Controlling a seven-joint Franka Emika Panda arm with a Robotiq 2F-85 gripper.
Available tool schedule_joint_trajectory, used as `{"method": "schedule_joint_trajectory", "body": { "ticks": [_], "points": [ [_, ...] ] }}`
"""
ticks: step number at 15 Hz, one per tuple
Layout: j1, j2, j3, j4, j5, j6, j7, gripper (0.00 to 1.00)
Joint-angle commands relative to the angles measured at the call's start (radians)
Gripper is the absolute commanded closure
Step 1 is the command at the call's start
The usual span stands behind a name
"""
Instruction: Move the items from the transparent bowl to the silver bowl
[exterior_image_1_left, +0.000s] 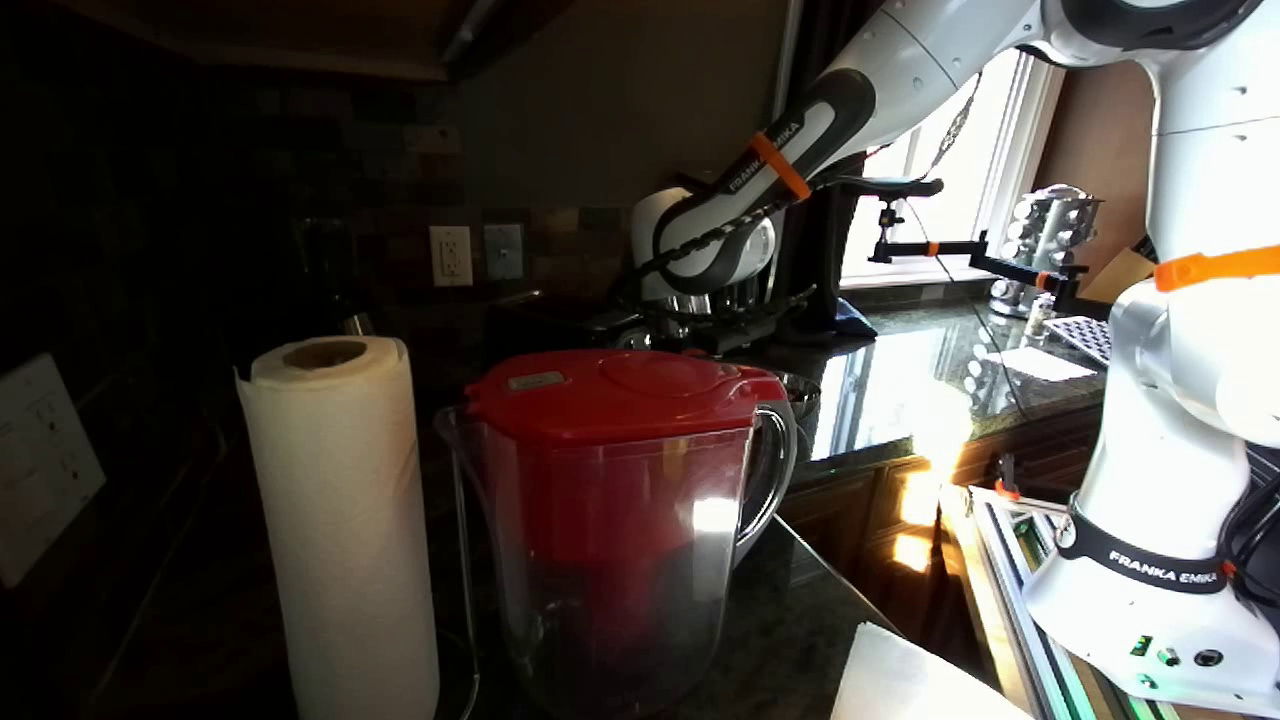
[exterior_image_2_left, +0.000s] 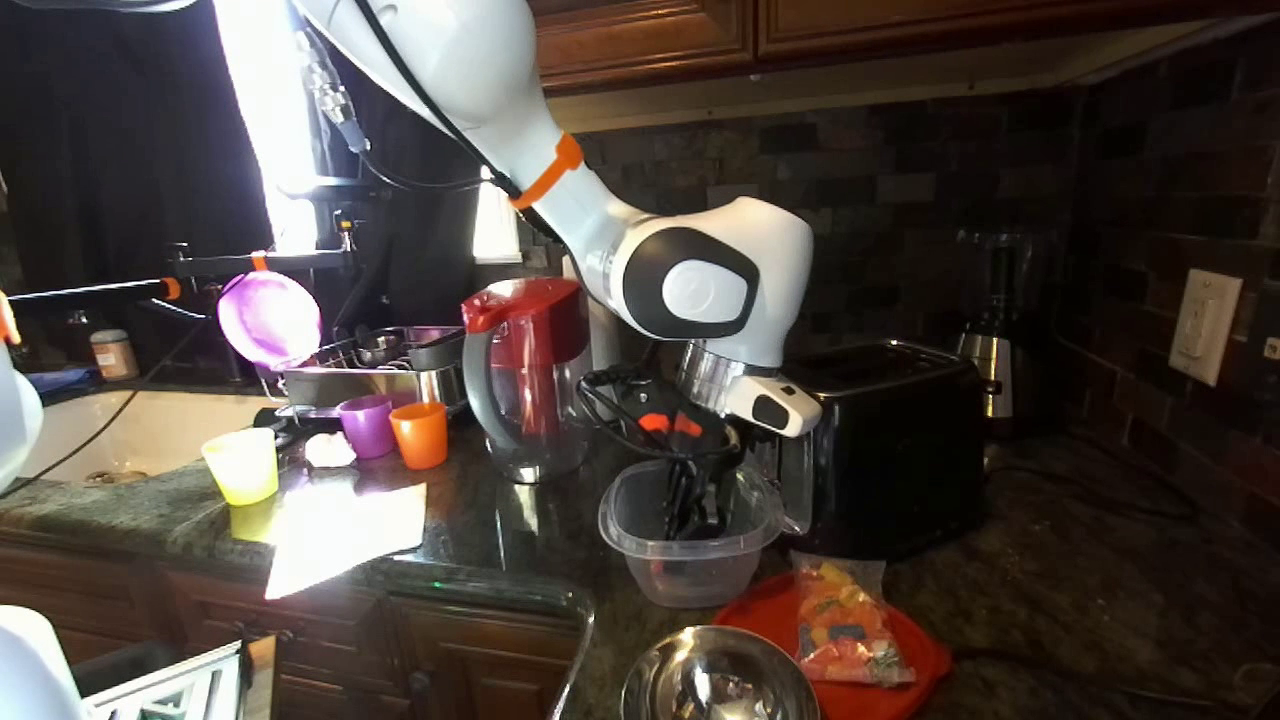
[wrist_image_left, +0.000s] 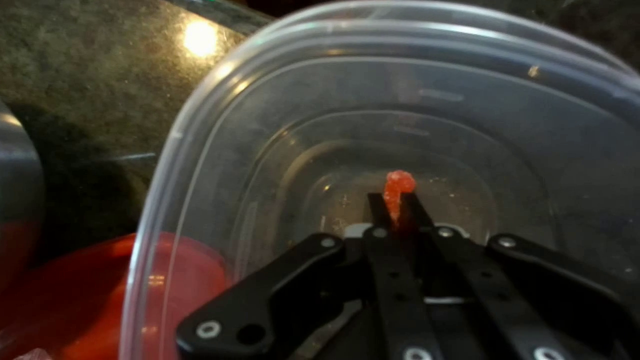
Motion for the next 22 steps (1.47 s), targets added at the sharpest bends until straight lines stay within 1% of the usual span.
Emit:
{"method": "schedule_joint_trajectory", "body": {
  "ticks": [1,3,4,7,14,19,22],
  "points": [
    [0.001,0.017,0.004,0.010,0.024,0.007,0.016,0.95],
    [0.001,0.014,0.004,0.008,0.024,0.008,0.016,0.97],
    [0.001,0.013,0.005,0.008,0.024,0.007,0.014,0.96],
    [0.000,0.009,0.005,0.008,0.026,0.005,0.012,0.99],
    [-0.005,-0.021,0.005,0.001,0.043,0.003,-0.002,0.98],
    [-0.008,-0.082,0.001,-0.015,0.050,0.006,-0.013,0.98],
    [-0.018,-0.150,-0.008,-0.036,0.040,0.009,-0.021,0.98]
  ]
}}
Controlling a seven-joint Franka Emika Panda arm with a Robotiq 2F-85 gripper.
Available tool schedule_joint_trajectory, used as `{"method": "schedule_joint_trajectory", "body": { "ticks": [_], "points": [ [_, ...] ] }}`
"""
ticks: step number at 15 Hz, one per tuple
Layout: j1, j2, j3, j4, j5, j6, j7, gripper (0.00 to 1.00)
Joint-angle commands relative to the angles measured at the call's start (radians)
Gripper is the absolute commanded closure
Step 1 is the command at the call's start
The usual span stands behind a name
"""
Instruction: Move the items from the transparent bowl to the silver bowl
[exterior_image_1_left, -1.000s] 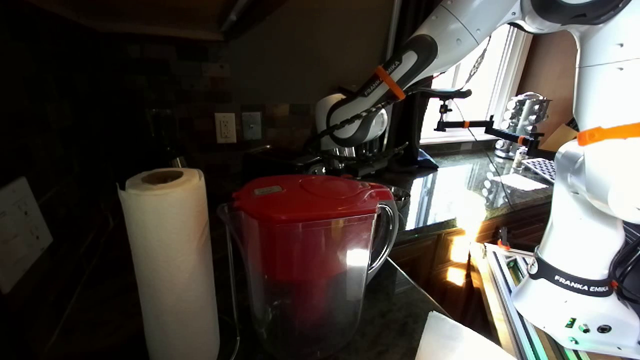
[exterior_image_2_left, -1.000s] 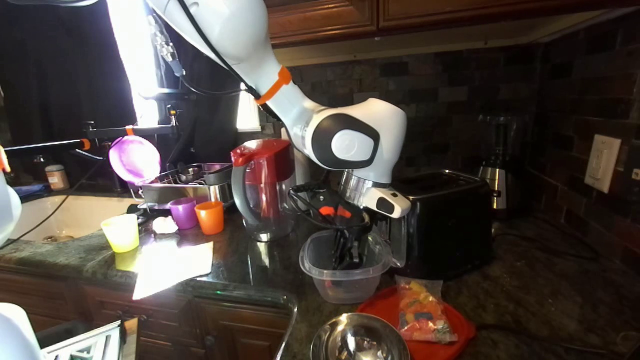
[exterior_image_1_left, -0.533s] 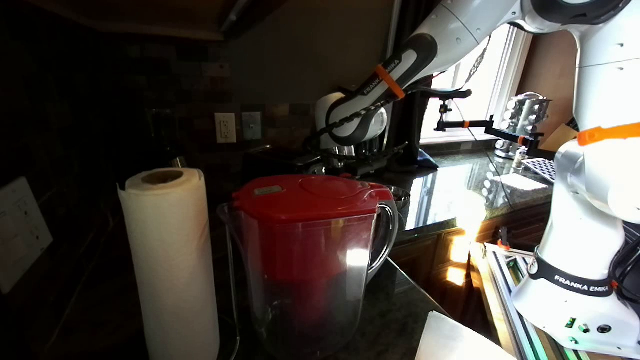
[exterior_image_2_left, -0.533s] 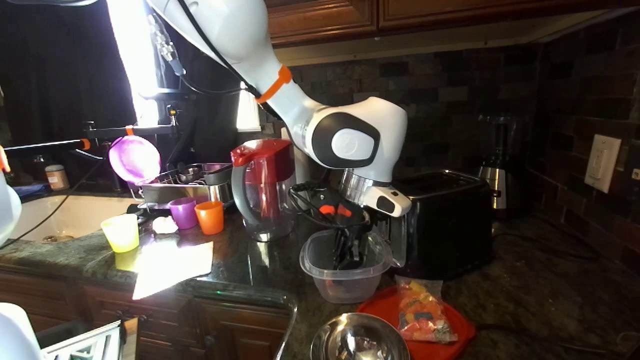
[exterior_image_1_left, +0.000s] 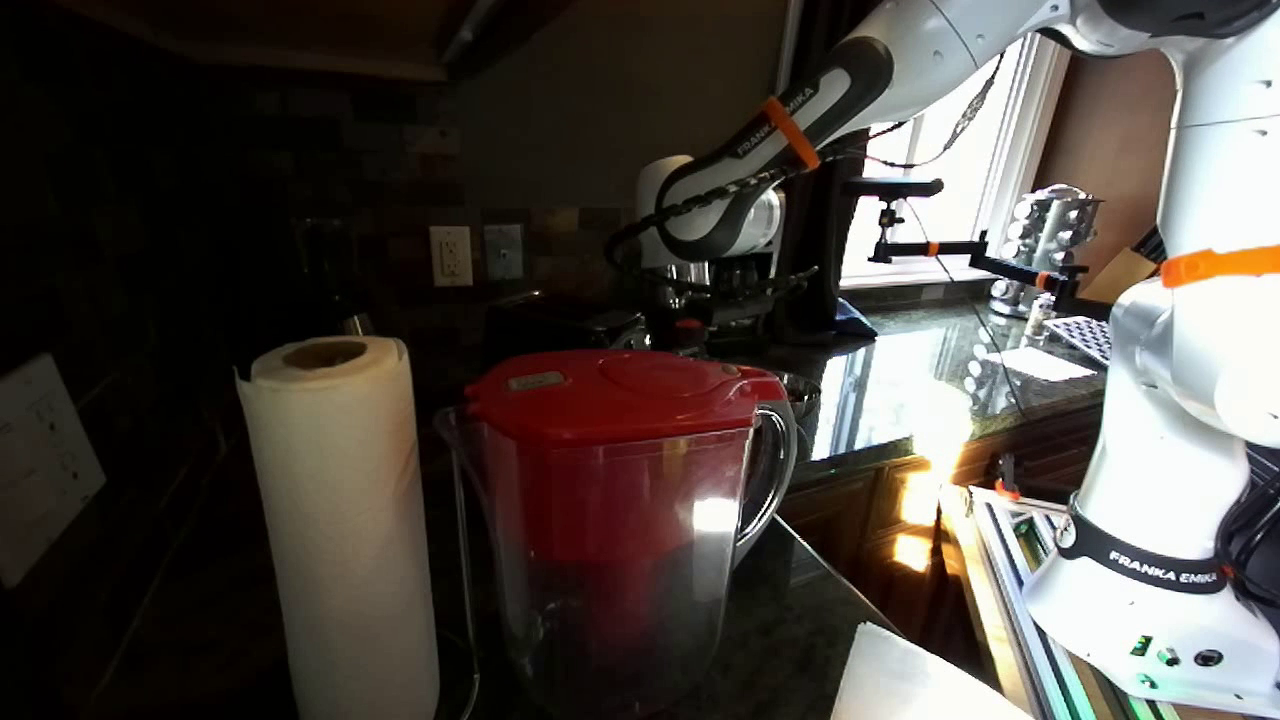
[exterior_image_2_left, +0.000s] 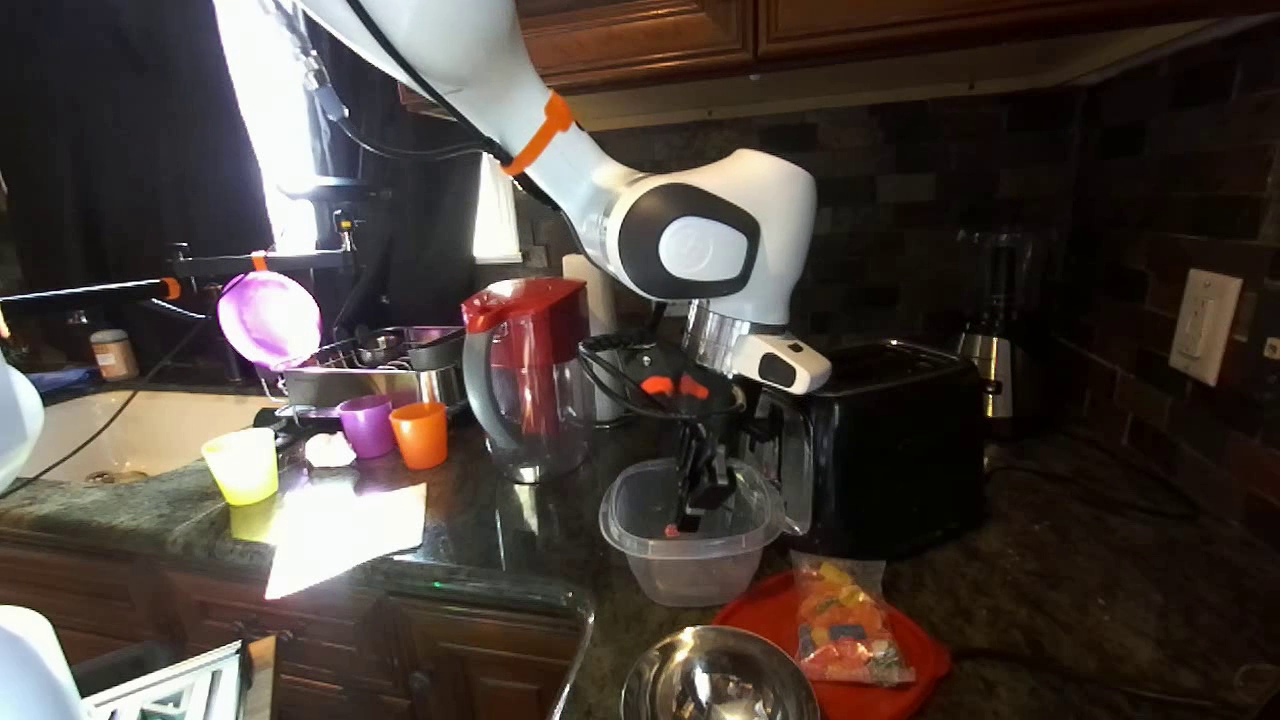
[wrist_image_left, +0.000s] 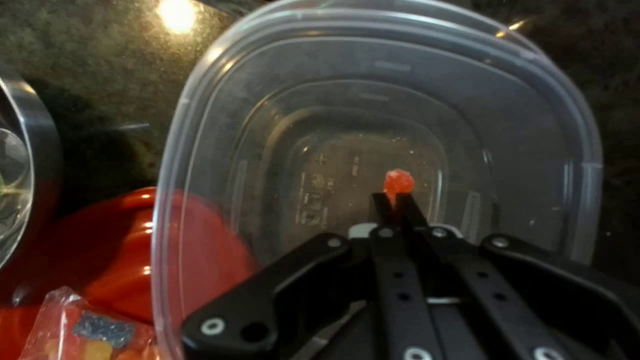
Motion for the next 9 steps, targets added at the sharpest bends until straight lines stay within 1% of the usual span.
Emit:
{"method": "schedule_joint_trajectory", "body": {
  "ticks": [1,5,9],
  "points": [
    [-0.017,-0.111,-0.010,-0.055,0.013,0.008,-0.029,0.98],
    [-0.038,-0.224,-0.027,-0.096,0.004,-0.002,-0.075,0.98],
    [-0.068,-0.307,-0.055,-0.113,-0.029,-0.089,-0.161,0.98]
  ]
}}
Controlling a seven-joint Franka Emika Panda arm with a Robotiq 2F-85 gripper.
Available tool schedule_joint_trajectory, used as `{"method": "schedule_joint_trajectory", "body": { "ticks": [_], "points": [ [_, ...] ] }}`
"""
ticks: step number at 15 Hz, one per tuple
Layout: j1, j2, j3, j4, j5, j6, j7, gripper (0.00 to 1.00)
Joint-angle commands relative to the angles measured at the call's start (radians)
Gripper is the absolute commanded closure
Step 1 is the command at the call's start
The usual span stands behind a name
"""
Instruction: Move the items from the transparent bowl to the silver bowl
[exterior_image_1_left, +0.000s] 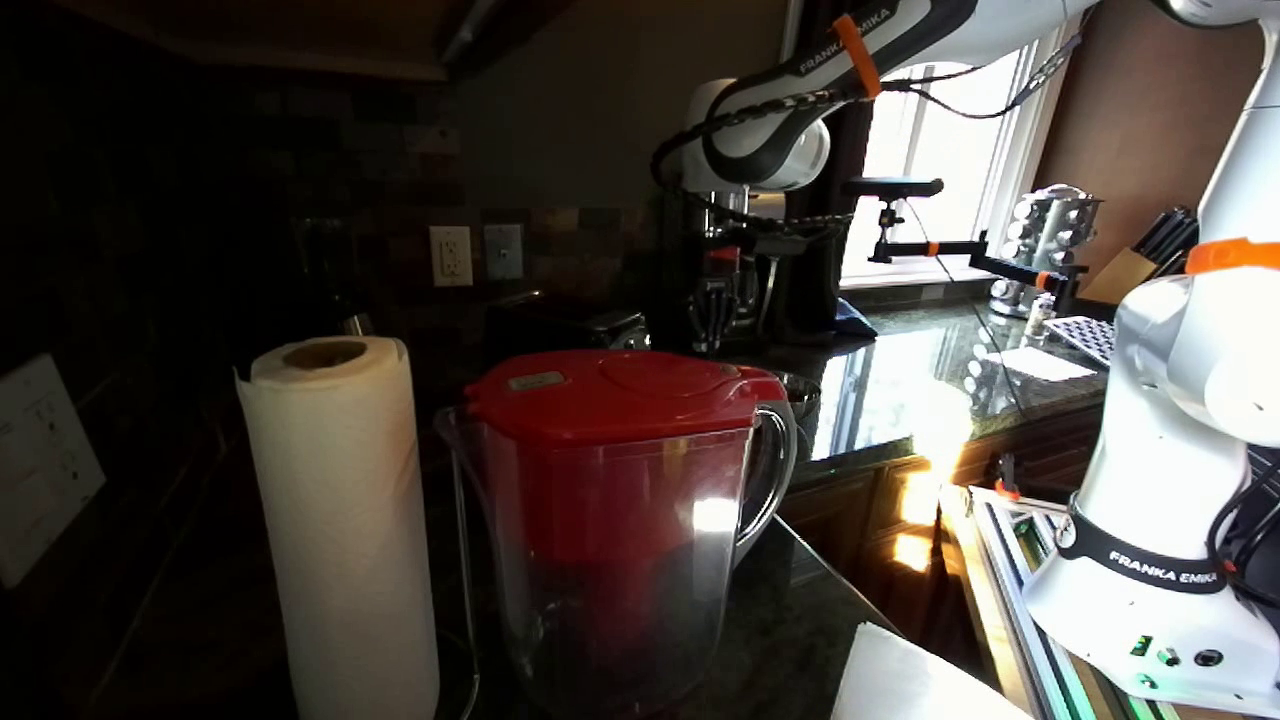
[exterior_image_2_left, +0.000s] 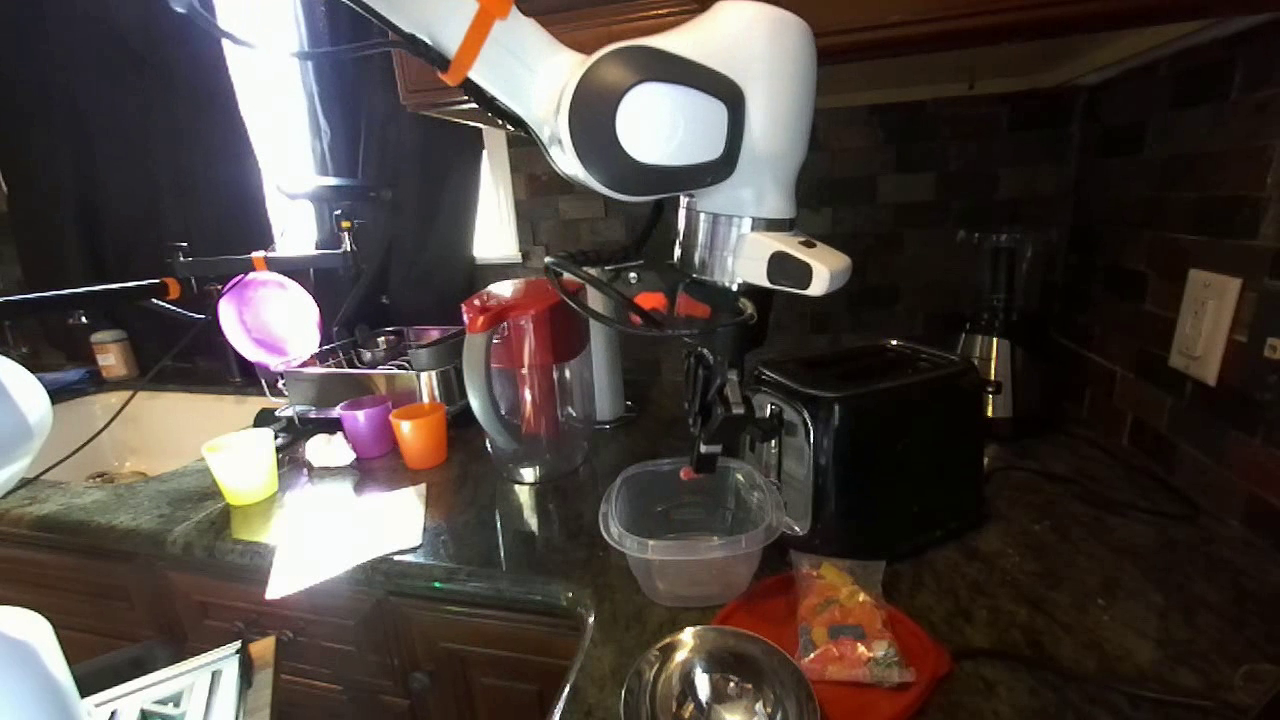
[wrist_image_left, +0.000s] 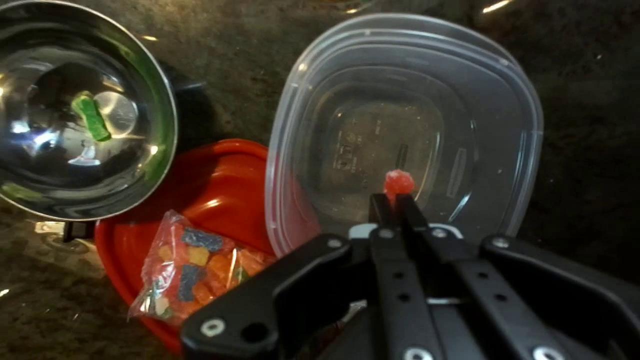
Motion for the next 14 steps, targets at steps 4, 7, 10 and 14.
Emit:
{"method": "schedule_joint_trajectory", "body": {
  "ticks": [4,7,10,14],
  "points": [
    [-0.044,-0.126,-0.047,-0.048,-0.069,-0.163,-0.155,0.98],
    [-0.060,-0.132,-0.059,-0.040,-0.141,-0.220,-0.201,0.98],
    [-0.072,-0.114,-0.061,-0.041,-0.241,-0.217,-0.206,0.98],
    [-0.074,-0.084,-0.054,-0.059,-0.367,-0.191,-0.172,0.98]
  ]
}}
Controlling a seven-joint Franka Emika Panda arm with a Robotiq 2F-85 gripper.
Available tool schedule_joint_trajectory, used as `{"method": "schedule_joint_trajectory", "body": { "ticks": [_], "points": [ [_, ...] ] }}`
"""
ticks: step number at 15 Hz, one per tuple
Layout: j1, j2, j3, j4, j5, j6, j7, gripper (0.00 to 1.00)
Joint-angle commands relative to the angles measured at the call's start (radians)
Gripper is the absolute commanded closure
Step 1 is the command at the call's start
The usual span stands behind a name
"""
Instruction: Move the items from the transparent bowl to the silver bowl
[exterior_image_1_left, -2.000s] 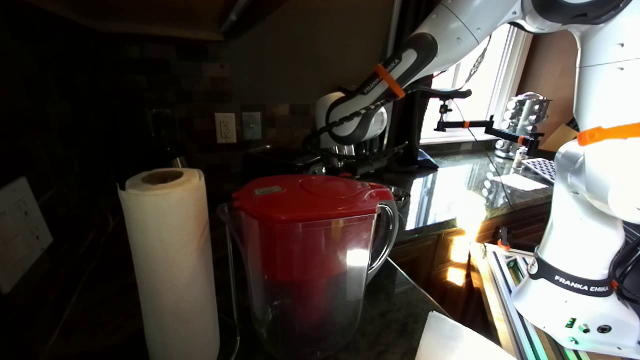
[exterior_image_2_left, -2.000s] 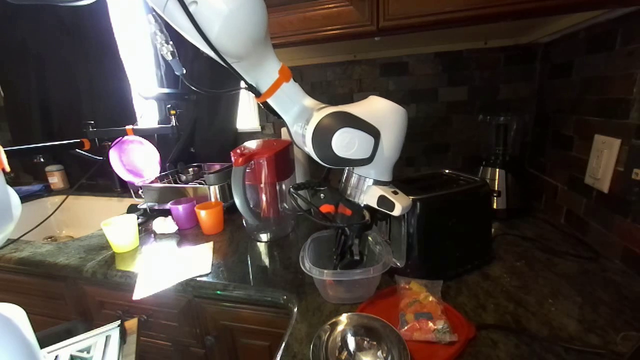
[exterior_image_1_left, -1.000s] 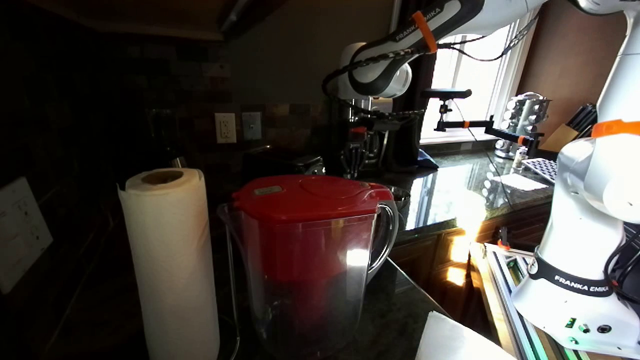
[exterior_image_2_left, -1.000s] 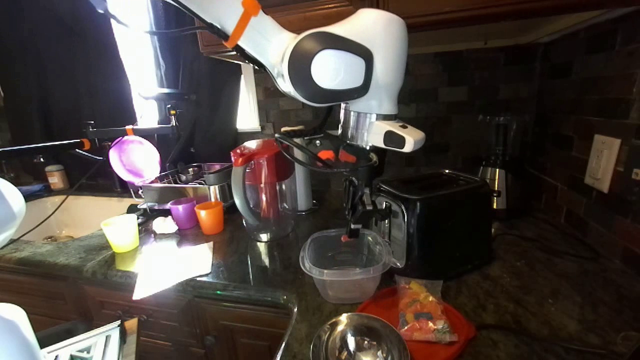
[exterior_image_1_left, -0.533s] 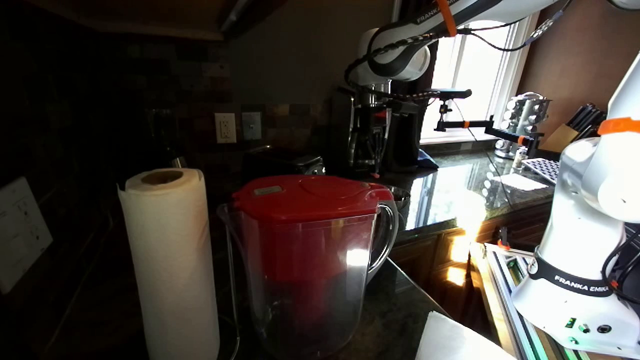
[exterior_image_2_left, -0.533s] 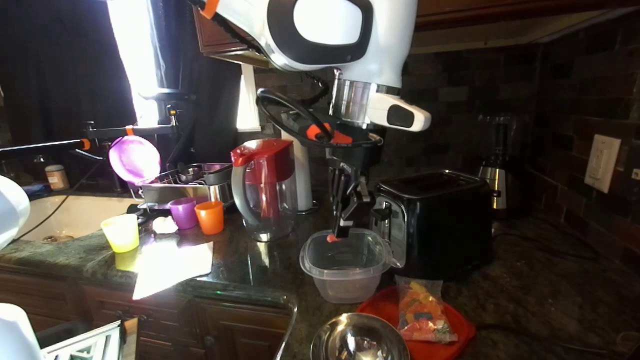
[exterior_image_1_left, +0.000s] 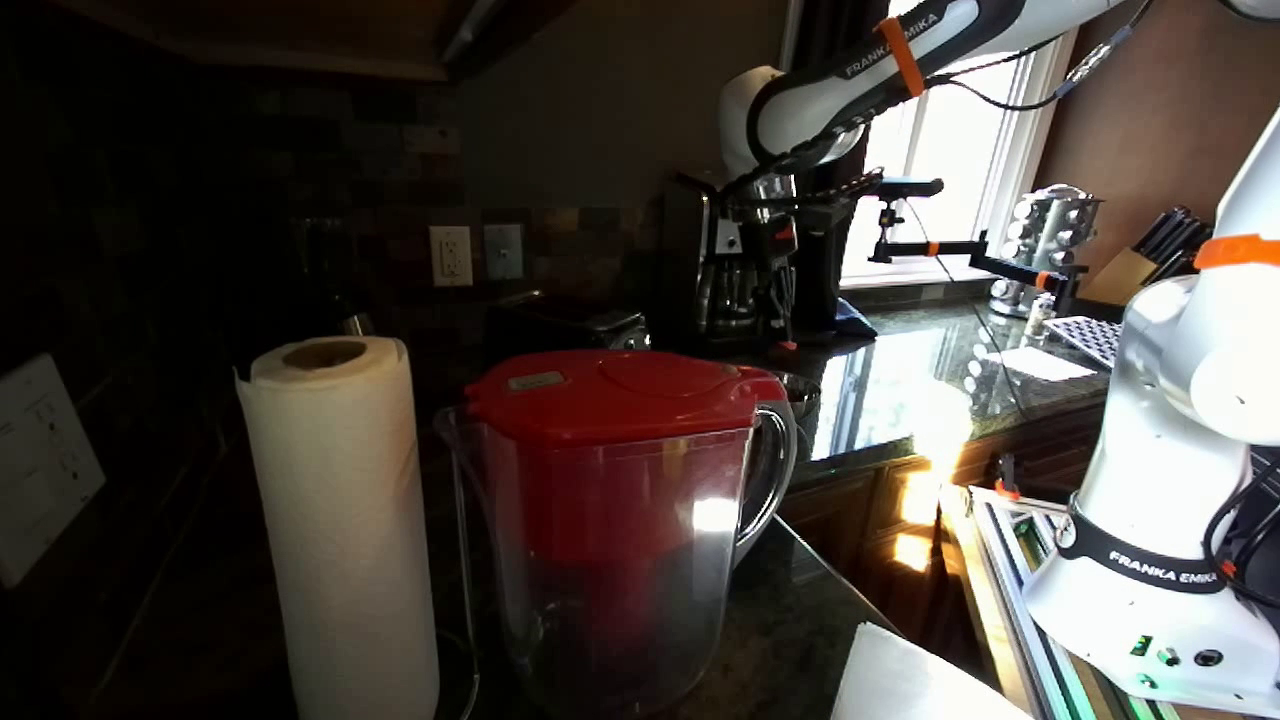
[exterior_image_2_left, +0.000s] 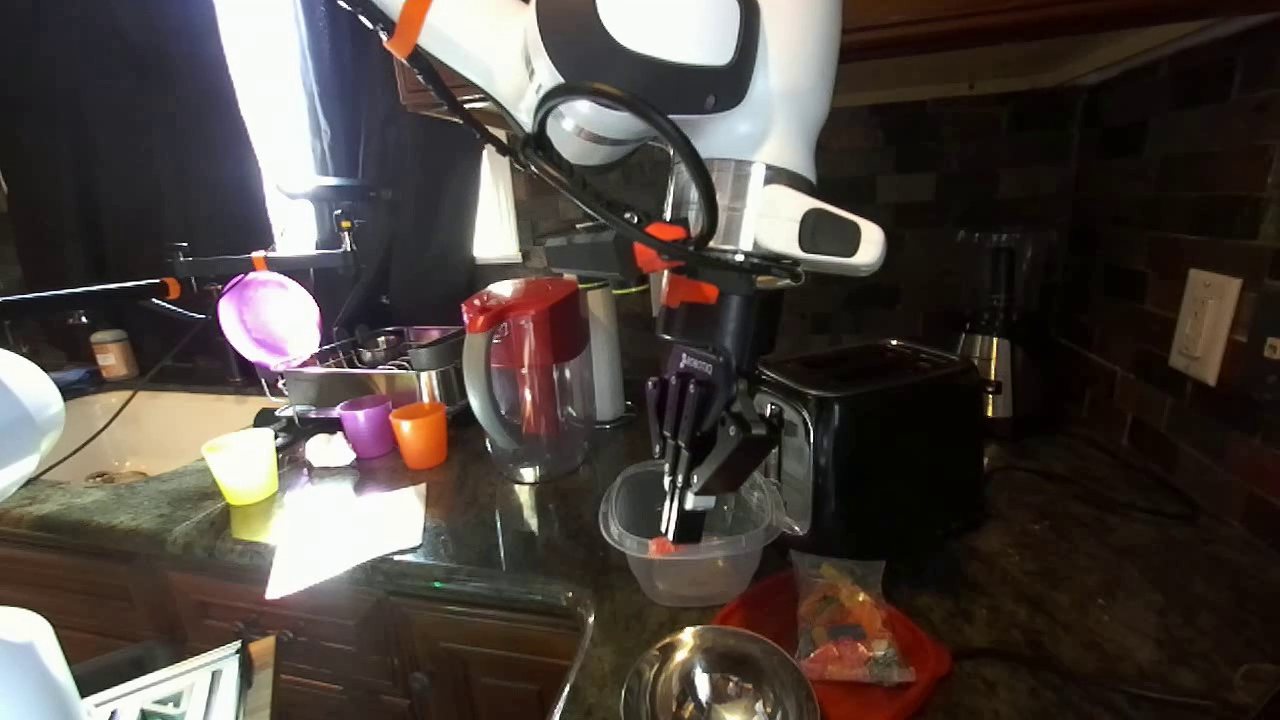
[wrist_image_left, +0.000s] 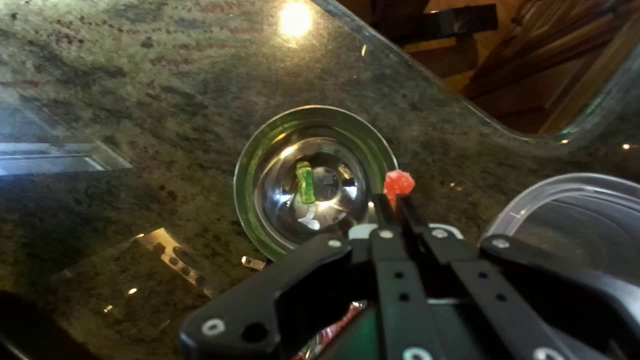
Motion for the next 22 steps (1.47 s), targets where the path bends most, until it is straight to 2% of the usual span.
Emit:
{"method": "schedule_joint_trajectory", "body": {
  "ticks": [1,3,7,9,12,13,14,15,17,22],
  "points": [
    [-0.001,0.024,0.004,-0.034,-0.095,0.030,0.016,0.98],
    [0.002,0.048,0.005,-0.046,-0.135,0.048,0.016,0.98],
    [0.005,0.103,0.004,-0.083,-0.195,0.166,0.013,0.96],
    [0.004,0.133,0.001,-0.097,-0.208,0.225,0.011,0.93],
    [0.002,0.169,-0.002,-0.114,-0.194,0.304,-0.008,0.96],
    [0.002,0.173,-0.003,-0.122,-0.194,0.329,-0.013,0.92],
    [0.002,0.177,-0.003,-0.128,-0.194,0.347,-0.017,0.76],
    [0.001,0.176,-0.004,-0.136,-0.190,0.364,-0.028,0.67],
    [0.000,0.168,-0.005,-0.152,-0.194,0.384,-0.053,0.60],
    [-0.003,0.144,-0.008,-0.172,-0.197,0.366,-0.128,0.22]
  ]
}}
